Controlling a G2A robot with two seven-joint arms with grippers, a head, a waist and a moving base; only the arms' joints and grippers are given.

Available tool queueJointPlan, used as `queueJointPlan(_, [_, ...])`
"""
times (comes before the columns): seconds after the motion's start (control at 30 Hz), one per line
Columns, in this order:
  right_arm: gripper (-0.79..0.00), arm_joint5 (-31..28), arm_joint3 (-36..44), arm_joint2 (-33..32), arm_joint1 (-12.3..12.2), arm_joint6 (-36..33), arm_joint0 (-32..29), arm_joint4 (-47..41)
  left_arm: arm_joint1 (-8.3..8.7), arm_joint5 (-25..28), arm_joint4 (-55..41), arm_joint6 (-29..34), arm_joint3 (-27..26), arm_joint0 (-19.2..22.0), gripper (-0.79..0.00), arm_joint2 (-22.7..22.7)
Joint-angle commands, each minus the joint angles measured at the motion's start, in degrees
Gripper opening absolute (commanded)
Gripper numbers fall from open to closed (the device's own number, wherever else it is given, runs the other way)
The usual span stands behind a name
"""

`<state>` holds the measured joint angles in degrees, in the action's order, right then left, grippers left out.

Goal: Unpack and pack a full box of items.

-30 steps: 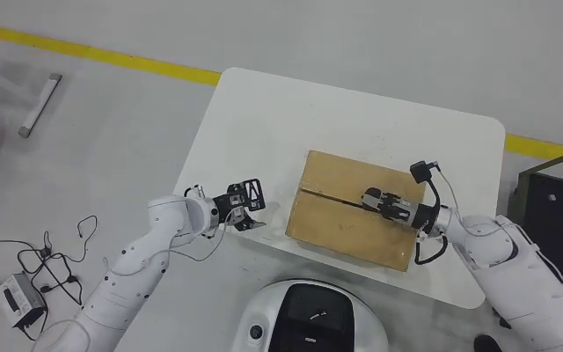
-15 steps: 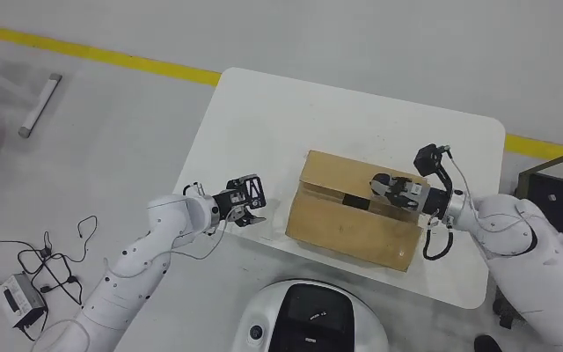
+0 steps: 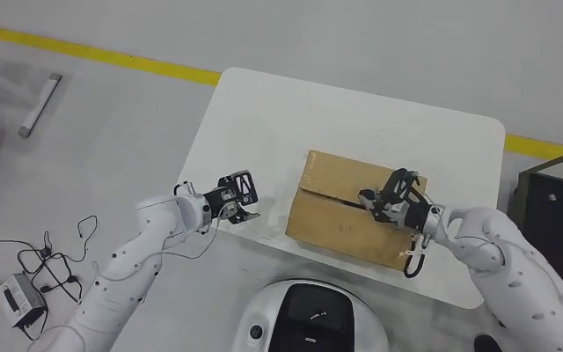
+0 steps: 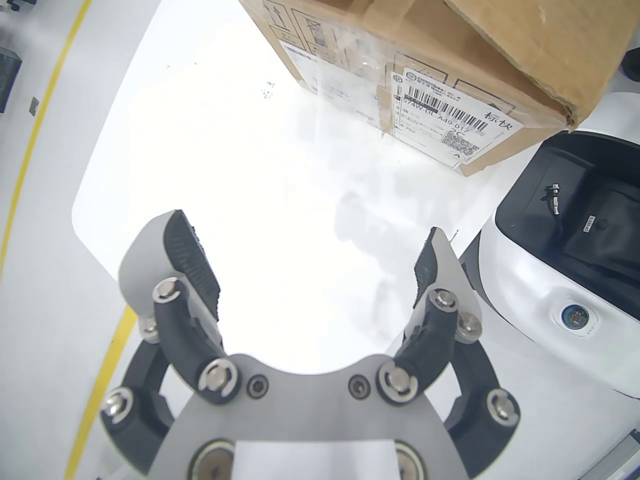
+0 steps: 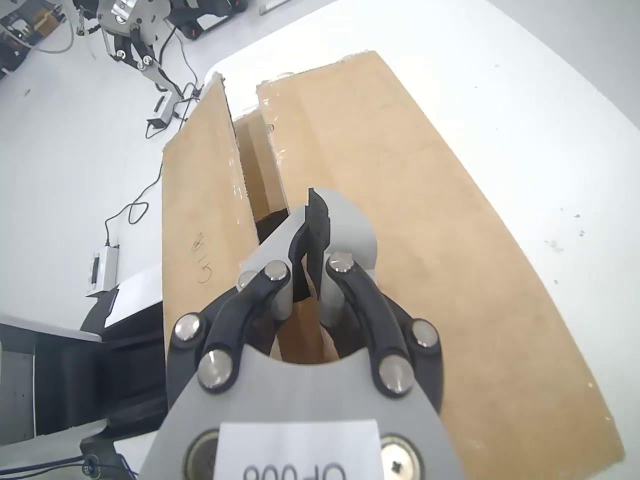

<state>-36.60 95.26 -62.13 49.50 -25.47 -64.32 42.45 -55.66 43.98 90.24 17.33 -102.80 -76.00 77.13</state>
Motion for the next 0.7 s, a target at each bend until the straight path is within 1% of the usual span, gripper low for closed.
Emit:
queueJointPlan(0.0, [-0.785, -0.1, -0.7, 0.5, 0.2, -0.2, 0.4, -0.5, 0.03, 0.2, -0.1, 0.0, 0.0, -0.1, 0.0, 0.0])
queueJointPlan(0.1, [-0.785, -0.6, -1.3, 0.3, 0.5, 1.2, 0.8, -2.7, 0.04, 0.2, -0.2, -0.1, 0.1, -0.1, 0.0, -0.1])
queueJointPlan(0.2, [-0.785, -3.2, -1.2, -0.7, 0.5, 2.6, 0.9, -6.8, 0.04, 0.3, -0.3, 0.0, 0.1, 0.1, 0.0, -0.4])
queueJointPlan(0.4, [-0.785, -7.6, -1.2, -0.9, 0.4, 0.4, 0.9, -9.8, 0.06, 0.5, -0.2, -0.2, 0.3, 0.4, 0.0, -0.7])
queueJointPlan(0.57, [-0.785, -6.2, -1.9, 0.4, 0.7, -2.2, 1.2, -6.8, 0.11, 0.4, -0.2, -0.5, 0.8, 0.4, 0.0, -0.7])
queueJointPlan(0.67, [-0.785, -4.6, -2.4, 1.1, 0.9, -2.4, 1.5, -4.8, 0.15, 0.5, 0.0, -0.5, 0.9, 0.4, 0.0, -0.8])
